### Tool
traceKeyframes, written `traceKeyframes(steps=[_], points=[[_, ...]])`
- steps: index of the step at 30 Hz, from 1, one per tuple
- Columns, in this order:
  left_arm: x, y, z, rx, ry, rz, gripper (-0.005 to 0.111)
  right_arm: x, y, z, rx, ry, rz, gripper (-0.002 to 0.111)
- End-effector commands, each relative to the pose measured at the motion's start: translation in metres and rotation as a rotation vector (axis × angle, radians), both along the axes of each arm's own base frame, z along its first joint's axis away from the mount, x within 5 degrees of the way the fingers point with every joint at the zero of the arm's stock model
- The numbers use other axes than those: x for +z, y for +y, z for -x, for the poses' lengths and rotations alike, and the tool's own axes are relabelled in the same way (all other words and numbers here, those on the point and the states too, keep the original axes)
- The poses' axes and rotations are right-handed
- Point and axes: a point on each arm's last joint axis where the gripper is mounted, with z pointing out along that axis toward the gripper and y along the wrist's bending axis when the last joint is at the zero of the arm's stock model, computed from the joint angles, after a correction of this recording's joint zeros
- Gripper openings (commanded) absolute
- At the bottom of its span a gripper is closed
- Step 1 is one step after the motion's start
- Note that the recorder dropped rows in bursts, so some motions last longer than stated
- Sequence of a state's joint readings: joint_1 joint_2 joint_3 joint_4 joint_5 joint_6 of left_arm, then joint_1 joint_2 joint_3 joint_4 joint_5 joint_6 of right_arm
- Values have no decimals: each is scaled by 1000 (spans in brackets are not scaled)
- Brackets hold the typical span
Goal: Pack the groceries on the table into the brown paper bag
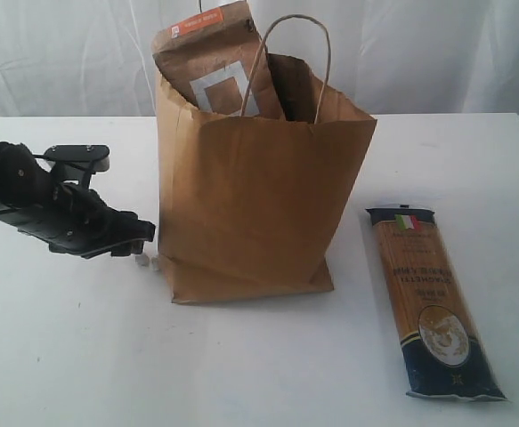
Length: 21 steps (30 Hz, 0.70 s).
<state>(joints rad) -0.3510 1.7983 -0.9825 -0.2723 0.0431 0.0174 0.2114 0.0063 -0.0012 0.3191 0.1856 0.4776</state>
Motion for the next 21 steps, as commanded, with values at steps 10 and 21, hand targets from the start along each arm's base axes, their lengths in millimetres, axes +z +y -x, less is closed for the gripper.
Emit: traceKeyframes(steps=[10, 21], points=[[-16, -9, -11, -26, 53, -14, 67, 1, 0, 0, -4, -14, 10, 0], [-22, -5, -2, -131, 144, -116, 67, 1, 0, 0, -4, -14, 10, 0]])
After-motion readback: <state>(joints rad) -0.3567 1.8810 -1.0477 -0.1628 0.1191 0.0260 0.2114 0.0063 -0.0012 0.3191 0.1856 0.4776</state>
